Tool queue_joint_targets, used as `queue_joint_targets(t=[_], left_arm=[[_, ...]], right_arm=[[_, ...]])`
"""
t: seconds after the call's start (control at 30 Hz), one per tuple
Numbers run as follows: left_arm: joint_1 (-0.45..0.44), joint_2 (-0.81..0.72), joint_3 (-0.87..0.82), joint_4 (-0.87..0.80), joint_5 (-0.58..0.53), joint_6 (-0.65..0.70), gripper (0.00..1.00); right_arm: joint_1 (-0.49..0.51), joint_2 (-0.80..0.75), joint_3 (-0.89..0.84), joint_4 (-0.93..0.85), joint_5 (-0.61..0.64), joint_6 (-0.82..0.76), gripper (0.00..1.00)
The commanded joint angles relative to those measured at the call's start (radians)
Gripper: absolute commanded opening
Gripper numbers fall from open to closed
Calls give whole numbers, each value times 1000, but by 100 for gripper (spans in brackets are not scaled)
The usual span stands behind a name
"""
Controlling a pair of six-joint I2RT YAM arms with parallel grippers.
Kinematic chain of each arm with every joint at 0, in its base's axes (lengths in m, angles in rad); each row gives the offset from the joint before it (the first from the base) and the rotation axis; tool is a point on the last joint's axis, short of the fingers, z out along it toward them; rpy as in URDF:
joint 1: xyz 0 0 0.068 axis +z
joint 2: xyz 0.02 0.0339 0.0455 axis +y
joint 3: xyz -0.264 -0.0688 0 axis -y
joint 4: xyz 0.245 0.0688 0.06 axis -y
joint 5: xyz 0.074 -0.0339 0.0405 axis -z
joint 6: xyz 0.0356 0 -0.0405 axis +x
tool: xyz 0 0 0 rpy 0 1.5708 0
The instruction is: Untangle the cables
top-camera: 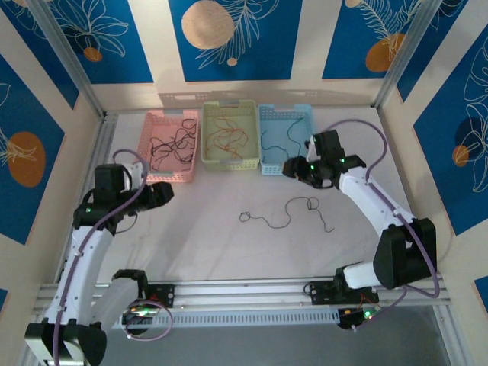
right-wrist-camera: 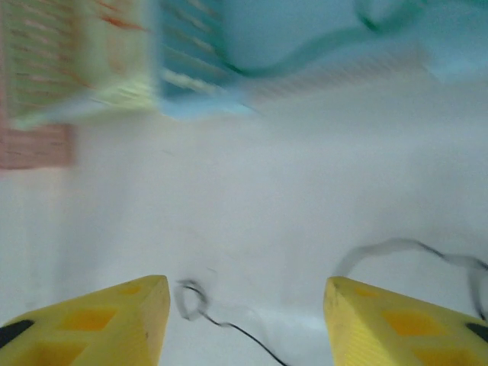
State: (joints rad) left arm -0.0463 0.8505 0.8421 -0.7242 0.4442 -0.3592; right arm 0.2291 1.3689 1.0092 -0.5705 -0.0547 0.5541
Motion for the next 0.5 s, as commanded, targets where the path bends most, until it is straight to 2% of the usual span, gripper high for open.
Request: queue_joint_targets(t=[0.0, 0.13, 0.33, 0.47], left_arm=[[-33, -28, 11, -6, 21, 15, 62], [-33, -9, -8, 7, 8, 20, 62], [-33, -15, -16, 14, 21, 20, 63], [-32, -12, -19, 13, 13, 19, 63]], right_arm=[[-67, -75, -94, -45, 50, -2, 60], [-137, -53, -162, -29, 85, 3, 63], [-137, 68, -135, -43, 173, 9, 64], [-126, 130, -143, -13, 169, 21, 63]])
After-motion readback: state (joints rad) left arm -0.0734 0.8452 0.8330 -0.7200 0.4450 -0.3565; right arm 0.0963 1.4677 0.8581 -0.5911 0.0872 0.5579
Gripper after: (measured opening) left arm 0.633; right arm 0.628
